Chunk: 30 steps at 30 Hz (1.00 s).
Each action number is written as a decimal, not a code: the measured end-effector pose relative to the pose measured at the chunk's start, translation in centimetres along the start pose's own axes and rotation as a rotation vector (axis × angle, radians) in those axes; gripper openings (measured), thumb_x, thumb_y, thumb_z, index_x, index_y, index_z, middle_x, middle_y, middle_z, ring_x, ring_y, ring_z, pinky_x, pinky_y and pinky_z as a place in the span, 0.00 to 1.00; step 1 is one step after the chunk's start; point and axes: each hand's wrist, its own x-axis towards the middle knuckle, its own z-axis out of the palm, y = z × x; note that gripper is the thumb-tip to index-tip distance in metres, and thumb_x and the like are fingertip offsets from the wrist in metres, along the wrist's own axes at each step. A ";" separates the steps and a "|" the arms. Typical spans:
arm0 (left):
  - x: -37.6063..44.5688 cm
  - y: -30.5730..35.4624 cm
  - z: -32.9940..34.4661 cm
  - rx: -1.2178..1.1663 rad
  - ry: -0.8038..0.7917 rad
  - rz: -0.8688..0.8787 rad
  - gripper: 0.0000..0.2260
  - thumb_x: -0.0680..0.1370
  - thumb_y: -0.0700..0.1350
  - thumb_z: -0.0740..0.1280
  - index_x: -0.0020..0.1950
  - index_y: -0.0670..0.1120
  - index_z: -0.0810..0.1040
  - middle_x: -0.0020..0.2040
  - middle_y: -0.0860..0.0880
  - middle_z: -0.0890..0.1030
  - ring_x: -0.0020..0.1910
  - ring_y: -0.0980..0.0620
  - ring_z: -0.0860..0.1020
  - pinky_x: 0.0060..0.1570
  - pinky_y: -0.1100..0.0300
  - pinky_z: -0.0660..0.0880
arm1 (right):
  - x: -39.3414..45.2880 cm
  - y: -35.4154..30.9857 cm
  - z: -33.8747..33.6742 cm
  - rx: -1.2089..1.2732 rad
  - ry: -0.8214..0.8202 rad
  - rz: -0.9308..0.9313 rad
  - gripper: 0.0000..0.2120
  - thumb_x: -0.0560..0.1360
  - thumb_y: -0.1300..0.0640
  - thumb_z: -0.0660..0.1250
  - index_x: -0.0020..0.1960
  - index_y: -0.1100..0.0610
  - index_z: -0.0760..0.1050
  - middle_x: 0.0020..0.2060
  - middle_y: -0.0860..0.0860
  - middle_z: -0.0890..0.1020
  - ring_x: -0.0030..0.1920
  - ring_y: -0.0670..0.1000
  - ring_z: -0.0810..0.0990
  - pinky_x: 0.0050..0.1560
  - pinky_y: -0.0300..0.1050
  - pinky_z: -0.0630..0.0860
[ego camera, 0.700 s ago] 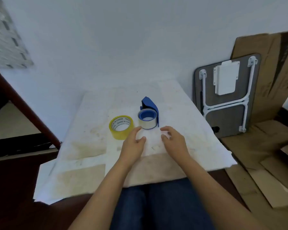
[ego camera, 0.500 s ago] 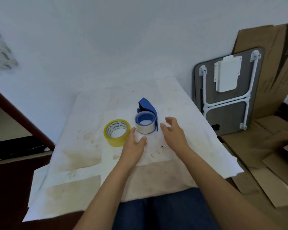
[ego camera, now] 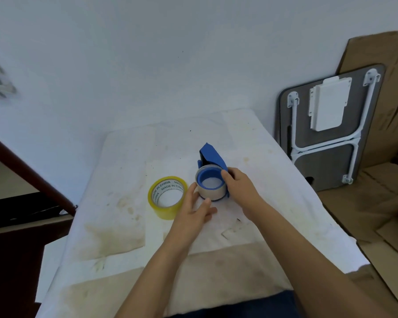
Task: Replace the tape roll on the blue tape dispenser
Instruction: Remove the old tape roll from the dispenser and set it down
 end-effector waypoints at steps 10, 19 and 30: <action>-2.6 0.5 -1.4 -0.008 -0.002 0.031 0.16 0.78 0.47 0.68 0.61 0.60 0.69 0.63 0.52 0.80 0.53 0.54 0.83 0.56 0.53 0.80 | -5.8 1.3 -0.6 0.389 0.010 -0.055 0.21 0.79 0.65 0.62 0.70 0.54 0.68 0.66 0.50 0.75 0.63 0.55 0.77 0.55 0.49 0.78; -6.3 1.2 -3.4 0.000 -0.195 0.029 0.18 0.75 0.42 0.73 0.60 0.59 0.75 0.63 0.51 0.80 0.53 0.49 0.84 0.60 0.50 0.78 | -10.7 2.6 -1.3 0.533 -0.097 0.042 0.26 0.70 0.40 0.66 0.65 0.50 0.74 0.59 0.52 0.82 0.61 0.54 0.80 0.58 0.52 0.79; -8.1 1.1 -6.1 -0.010 -0.174 0.024 0.19 0.77 0.38 0.69 0.64 0.56 0.79 0.66 0.55 0.79 0.60 0.50 0.82 0.65 0.46 0.74 | -12.6 2.3 -2.8 0.388 -0.299 0.029 0.22 0.76 0.51 0.69 0.67 0.57 0.73 0.59 0.56 0.83 0.59 0.58 0.82 0.62 0.56 0.78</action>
